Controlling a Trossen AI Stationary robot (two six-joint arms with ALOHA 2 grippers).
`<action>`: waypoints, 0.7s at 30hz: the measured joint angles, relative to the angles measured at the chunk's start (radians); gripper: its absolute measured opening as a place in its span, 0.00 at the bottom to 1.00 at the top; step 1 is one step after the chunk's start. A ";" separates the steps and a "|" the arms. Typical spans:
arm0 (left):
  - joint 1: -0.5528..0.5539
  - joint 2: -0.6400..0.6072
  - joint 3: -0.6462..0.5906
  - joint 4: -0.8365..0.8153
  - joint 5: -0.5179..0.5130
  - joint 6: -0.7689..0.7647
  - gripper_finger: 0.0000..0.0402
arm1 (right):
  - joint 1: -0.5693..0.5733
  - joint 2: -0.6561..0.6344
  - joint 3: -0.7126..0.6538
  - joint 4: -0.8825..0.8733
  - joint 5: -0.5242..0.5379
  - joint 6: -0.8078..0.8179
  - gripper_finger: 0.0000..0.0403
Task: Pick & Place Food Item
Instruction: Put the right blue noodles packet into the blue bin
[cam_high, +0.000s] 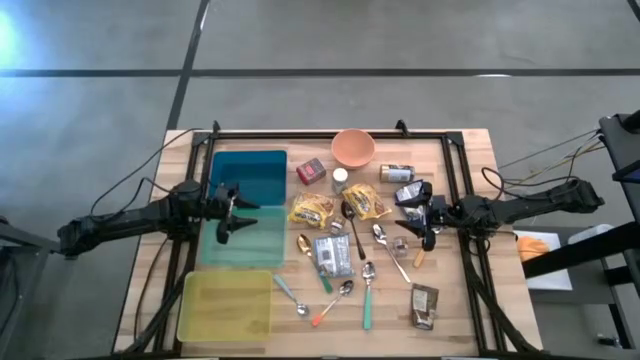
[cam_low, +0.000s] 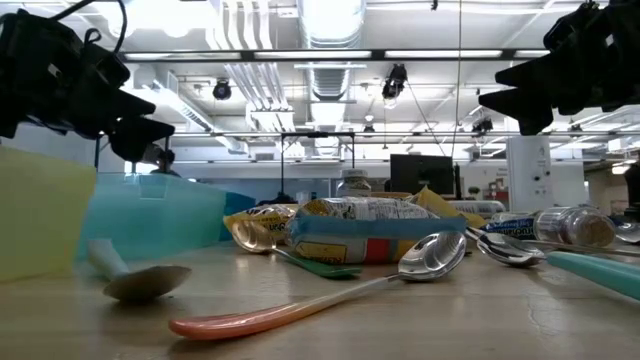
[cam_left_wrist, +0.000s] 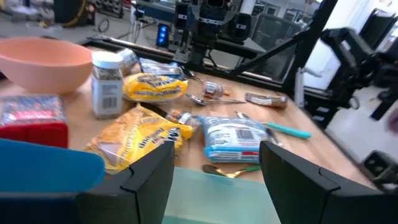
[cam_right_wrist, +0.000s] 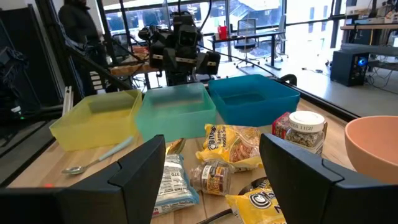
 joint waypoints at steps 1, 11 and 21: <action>0.000 0.000 0.000 0.000 -0.003 0.008 0.60 | 0.000 0.000 0.000 0.000 0.000 0.000 0.64; 0.000 0.000 0.000 0.103 -0.080 -0.226 0.60 | 0.000 0.000 0.000 0.000 0.000 -0.003 0.64; 0.000 0.003 0.040 0.304 -0.153 -0.474 0.60 | 0.000 0.000 0.000 0.001 0.003 -0.314 0.64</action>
